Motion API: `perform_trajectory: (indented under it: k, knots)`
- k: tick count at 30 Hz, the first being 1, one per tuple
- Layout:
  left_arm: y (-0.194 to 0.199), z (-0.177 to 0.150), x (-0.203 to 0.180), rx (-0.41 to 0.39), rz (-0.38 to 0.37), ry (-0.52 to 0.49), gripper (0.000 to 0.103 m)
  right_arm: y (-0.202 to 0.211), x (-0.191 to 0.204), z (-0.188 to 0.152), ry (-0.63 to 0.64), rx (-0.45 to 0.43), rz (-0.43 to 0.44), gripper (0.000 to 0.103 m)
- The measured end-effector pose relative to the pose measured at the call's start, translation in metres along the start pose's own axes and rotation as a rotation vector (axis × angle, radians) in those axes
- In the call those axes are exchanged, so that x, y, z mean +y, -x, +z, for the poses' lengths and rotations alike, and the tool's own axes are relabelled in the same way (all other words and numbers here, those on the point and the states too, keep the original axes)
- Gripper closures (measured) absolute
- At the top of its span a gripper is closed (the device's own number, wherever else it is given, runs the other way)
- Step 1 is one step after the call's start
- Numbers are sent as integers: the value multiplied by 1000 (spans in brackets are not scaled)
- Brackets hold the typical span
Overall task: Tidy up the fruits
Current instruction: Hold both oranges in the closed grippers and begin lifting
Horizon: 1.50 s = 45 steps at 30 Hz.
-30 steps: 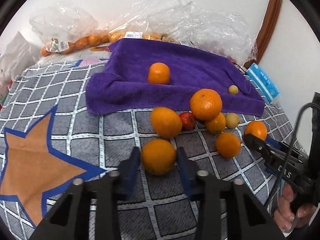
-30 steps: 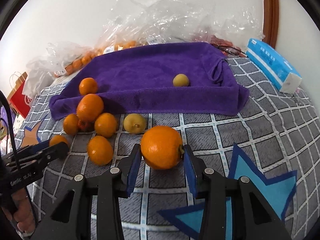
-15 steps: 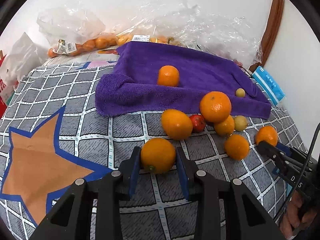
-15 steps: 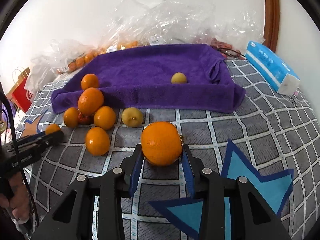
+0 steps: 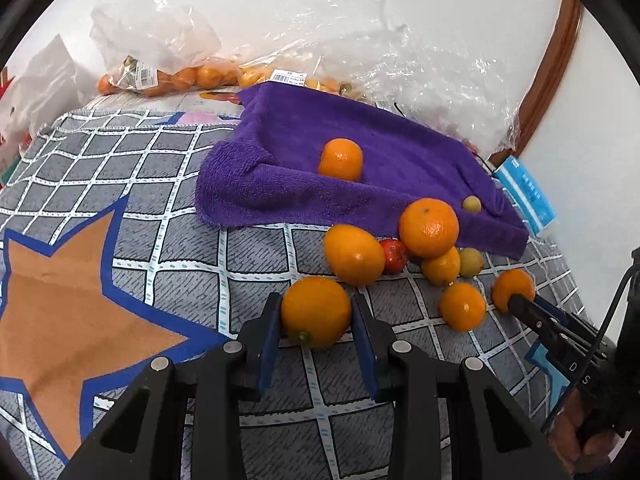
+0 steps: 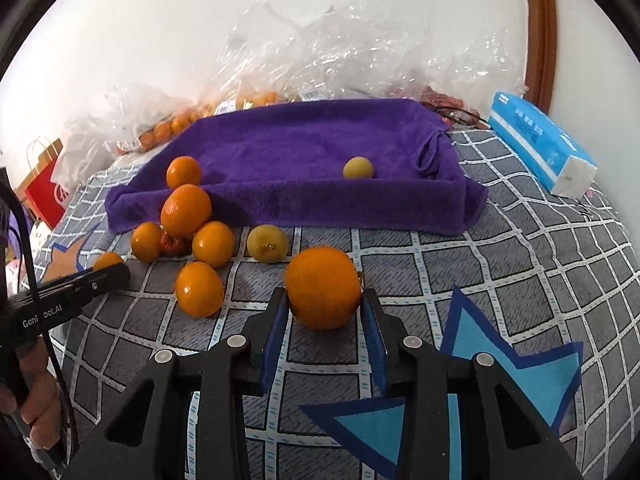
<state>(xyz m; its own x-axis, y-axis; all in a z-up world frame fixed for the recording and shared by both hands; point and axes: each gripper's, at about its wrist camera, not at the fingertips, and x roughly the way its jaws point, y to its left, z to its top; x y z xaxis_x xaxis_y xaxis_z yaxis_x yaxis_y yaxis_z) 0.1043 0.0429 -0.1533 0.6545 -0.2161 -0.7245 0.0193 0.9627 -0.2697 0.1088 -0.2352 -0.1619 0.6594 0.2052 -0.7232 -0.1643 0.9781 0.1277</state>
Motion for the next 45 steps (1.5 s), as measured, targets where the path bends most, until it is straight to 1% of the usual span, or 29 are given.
perform_trajectory:
  k: [4, 15, 21, 27, 34, 37, 40, 42, 45]
  knots:
    - [2, -1, -2, -8, 6, -1, 71, 2, 0, 0, -1, -11, -8, 67]
    - [13, -3, -4, -61, 8, -18, 71, 6, 2, -1, 11, -34, -24, 67]
    - [13, -3, -4, -60, 0, -15, 71, 8, 3, -1, 17, -44, -27, 67]
    - [14, -4, -5, -68, -6, -23, 71, 14, 3, -1, 13, -69, -16, 71]
    - [12, -4, -6, -55, -7, -20, 71, 12, 6, -1, 20, -56, -22, 71]
    - [11, -4, -5, -48, -8, -12, 71, 7, 9, 0, 37, -36, -23, 66]
    - [10, -4, -5, -43, -11, -10, 71, -1, 10, 0, 39, 3, -45, 66]
    - [8, -4, -5, -35, -14, -13, 71, -4, 8, 1, 29, 17, -34, 65]
    - [8, -5, -6, -31, -18, -17, 71, -6, 6, 3, 14, 10, -29, 64]
